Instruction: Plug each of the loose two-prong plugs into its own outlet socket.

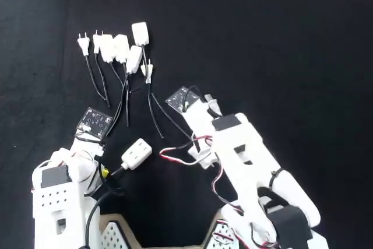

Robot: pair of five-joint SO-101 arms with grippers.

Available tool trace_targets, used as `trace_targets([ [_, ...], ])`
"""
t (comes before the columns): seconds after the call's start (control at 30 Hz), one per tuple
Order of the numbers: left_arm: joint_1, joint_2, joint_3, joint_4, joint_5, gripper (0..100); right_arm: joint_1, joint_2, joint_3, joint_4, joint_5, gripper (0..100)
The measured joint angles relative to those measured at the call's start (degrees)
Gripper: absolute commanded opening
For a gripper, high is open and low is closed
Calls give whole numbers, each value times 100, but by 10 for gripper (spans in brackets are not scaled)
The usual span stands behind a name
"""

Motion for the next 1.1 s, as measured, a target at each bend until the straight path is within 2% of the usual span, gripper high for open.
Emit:
trace_targets([
  [0.57, 0, 0, 0, 0, -44, 252, 35, 53, 105, -105, 202, 100],
  [0.77, 0, 0, 0, 0, -44, 252, 53, 360, 132, -114, 211, 211],
  [1.03, 0, 0, 0, 0, -44, 252, 70, 747, -26, -141, 211, 85],
  [1.1, 0, 0, 0, 0, -44, 252, 114, 747, -35, -149, 211, 81],
])
